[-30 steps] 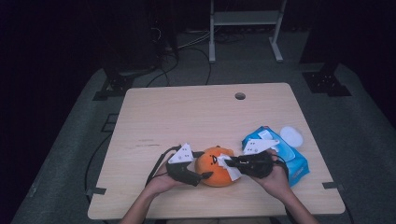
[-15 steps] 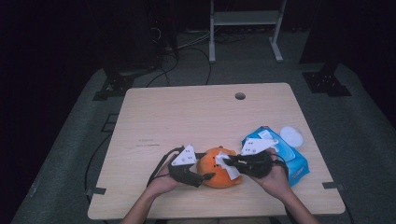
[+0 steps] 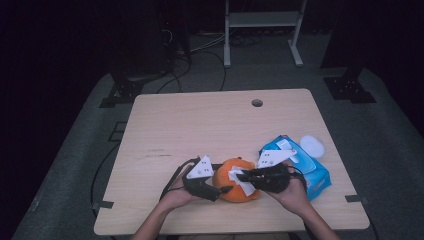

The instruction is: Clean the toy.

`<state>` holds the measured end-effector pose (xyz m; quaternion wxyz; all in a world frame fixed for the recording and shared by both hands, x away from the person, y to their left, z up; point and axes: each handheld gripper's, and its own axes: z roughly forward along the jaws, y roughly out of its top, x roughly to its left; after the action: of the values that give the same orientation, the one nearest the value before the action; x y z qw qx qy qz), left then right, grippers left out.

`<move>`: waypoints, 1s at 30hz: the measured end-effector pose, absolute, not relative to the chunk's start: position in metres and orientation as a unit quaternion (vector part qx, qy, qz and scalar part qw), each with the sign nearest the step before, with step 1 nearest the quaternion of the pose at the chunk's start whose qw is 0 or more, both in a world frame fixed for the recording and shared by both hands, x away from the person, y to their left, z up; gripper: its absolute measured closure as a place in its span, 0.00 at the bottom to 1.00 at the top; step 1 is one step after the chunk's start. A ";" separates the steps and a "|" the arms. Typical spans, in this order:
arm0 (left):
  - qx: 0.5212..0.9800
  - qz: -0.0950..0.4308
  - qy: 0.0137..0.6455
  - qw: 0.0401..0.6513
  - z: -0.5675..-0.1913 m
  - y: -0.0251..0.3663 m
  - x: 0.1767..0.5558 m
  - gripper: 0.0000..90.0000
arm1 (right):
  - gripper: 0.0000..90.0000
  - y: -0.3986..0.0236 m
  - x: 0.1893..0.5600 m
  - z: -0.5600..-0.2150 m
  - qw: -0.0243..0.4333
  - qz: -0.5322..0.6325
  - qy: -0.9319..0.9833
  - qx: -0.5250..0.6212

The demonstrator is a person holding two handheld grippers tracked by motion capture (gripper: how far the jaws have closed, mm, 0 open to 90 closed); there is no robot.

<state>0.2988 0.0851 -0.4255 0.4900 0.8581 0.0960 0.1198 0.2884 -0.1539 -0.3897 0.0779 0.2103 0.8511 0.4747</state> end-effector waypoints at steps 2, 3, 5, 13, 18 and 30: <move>0.860 0.127 0.089 0.487 -0.425 0.083 0.297 0.29 | 0.93 -0.151 0.287 -0.386 0.086 0.475 0.852 0.204; 0.856 0.120 0.100 0.493 -0.425 0.083 0.298 0.25 | 0.93 -0.154 0.289 -0.386 0.097 0.468 0.853 0.208; 0.852 0.110 0.111 0.500 -0.427 0.085 0.301 0.25 | 0.93 -0.156 0.290 -0.387 0.100 0.466 0.853 0.211; 0.860 0.130 0.107 0.481 -0.423 0.075 0.297 0.28 | 0.93 -0.141 0.280 -0.389 0.084 0.468 0.858 0.196; 0.862 0.135 0.101 0.479 -0.424 0.077 0.295 0.30 | 0.93 -0.148 0.285 -0.385 0.094 0.476 0.849 0.208; 0.867 0.158 0.069 0.467 -0.425 0.068 0.287 0.28 | 0.93 -0.155 0.285 -0.390 0.079 0.480 0.845 0.222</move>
<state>0.2871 0.0675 -0.4251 0.4670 0.8672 0.0693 0.1582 0.2849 -0.1548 -0.3897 0.0791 0.2222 0.8452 0.4795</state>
